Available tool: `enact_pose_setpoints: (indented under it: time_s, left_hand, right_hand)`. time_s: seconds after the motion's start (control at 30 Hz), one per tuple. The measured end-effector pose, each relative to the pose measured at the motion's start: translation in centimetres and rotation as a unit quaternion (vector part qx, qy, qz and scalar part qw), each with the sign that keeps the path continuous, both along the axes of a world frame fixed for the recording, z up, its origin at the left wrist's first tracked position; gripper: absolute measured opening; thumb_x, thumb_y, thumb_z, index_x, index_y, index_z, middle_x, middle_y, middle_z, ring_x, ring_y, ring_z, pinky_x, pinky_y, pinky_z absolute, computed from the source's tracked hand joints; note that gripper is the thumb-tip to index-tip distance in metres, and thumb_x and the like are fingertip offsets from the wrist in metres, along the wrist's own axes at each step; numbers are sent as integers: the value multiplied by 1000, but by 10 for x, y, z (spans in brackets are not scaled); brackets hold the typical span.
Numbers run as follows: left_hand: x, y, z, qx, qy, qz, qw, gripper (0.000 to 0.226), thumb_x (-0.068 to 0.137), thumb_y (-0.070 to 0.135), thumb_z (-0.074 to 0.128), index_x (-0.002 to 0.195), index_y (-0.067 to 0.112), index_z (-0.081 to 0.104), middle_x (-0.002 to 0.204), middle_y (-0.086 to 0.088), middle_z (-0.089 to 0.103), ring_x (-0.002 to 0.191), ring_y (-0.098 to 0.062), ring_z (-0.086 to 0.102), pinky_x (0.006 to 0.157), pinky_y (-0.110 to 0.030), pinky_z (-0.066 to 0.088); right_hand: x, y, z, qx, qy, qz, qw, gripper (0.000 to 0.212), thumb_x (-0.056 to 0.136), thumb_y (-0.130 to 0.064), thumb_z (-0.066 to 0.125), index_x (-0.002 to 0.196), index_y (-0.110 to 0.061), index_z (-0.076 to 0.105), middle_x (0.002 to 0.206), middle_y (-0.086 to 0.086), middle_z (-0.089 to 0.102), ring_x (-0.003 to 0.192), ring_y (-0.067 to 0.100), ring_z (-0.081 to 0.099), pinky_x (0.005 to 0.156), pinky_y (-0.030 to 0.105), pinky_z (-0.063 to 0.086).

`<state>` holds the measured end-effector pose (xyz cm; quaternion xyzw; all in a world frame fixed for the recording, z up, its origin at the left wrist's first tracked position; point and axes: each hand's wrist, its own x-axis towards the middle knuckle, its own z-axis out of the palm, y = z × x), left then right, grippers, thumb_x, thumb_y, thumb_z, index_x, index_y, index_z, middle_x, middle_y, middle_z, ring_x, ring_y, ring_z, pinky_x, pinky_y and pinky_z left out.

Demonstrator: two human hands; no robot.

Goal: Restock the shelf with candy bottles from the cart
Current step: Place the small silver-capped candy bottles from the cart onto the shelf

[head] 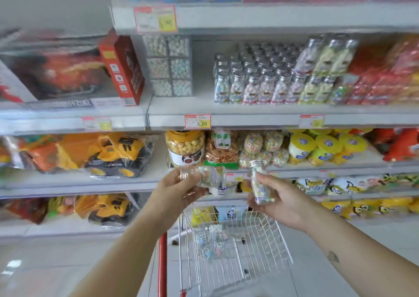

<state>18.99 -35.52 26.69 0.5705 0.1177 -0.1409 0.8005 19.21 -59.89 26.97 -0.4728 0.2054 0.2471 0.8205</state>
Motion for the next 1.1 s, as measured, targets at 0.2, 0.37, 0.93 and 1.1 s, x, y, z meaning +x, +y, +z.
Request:
enact_pose_setpoints:
  time_s: [0.2,0.37,0.93,1.1]
  left_hand:
    - [12,5,35,152,-51,1,987,56,71,48,75,108,7,66,106,-12,72,98,-21,70,90,-38,58]
    - [51,1,72,364,-162,36,917,46,85,57,66,114,23,62,102,7,71,92,-14,69,83,-39,58]
    - [269,-69,103,561,-406,194,695,31,98,15,53,128,12,47,110,-12,63,97,-37,58,68,-37,34]
    - [323,-74,101,519,-407,208,722,39,94,7,52,130,21,46,83,7,57,79,-25,55,66,-35,41]
  right_hand:
    - [12,8,60,-336,-185,144,912,10,91,-37,66,99,-33,63,100,-12,67,98,9,62,95,30,42]
    - [65,1,94,-458,-303,64,833,20,86,-42,72,101,-33,61,94,1,69,82,16,66,79,35,53]
    - [313,6,105,-531,-457,-142,699,13,96,-14,59,106,-23,62,90,-6,61,66,5,53,48,10,37]
    - [362,12,112,-571,-479,-123,655,29,88,-3,58,116,-9,63,101,4,61,92,23,59,74,29,49]
